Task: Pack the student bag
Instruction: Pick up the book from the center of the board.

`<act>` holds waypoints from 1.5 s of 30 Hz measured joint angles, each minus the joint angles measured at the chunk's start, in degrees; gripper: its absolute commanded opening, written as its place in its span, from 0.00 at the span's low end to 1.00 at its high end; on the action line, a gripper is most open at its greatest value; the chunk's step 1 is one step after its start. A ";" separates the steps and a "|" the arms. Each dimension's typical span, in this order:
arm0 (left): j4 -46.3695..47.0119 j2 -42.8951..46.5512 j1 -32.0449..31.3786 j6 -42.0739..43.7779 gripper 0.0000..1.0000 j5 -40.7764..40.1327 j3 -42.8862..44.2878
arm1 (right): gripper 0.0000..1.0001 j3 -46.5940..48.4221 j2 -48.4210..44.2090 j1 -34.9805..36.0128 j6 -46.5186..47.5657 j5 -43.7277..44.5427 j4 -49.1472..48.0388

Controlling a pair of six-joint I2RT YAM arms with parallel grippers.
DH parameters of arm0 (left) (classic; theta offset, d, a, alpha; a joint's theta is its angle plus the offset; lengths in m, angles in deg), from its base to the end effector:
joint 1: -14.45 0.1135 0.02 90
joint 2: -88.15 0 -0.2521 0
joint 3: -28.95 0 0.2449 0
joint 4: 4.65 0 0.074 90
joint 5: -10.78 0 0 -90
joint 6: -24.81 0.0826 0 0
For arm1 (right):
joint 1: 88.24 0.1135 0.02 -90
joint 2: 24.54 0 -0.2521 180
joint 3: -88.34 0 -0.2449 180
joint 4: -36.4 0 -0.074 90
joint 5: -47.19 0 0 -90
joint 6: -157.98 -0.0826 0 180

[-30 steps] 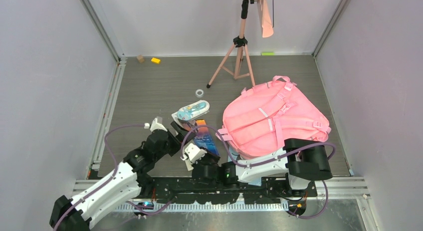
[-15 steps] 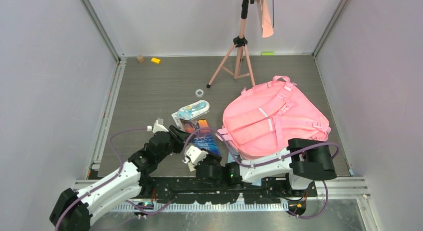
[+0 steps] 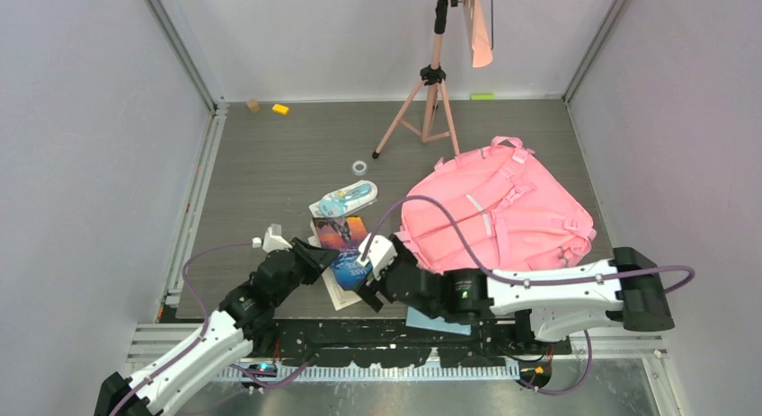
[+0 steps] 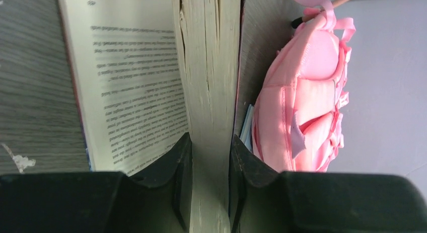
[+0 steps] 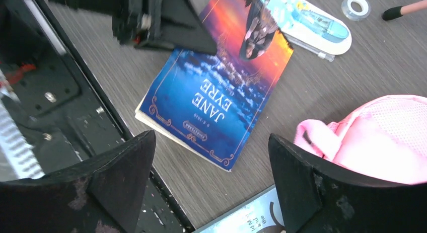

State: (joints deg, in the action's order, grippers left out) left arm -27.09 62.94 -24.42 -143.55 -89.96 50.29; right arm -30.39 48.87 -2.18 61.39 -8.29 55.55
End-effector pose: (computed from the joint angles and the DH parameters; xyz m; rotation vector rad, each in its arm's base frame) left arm 0.1462 -0.0980 0.1356 -0.8641 2.0271 -1.0587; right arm 0.0679 0.3049 0.2298 -1.0117 1.7649 0.3852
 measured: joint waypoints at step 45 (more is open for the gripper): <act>36.72 -13.00 0.94 26.47 0.35 27.41 16.33 | 0.05 5.40 -12.70 -47.98 -37.35 -63.10 -2.84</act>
State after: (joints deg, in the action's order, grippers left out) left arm 9.63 49.93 -23.48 -117.09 -62.55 66.62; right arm -24.99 36.17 -50.15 24.03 -71.39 52.71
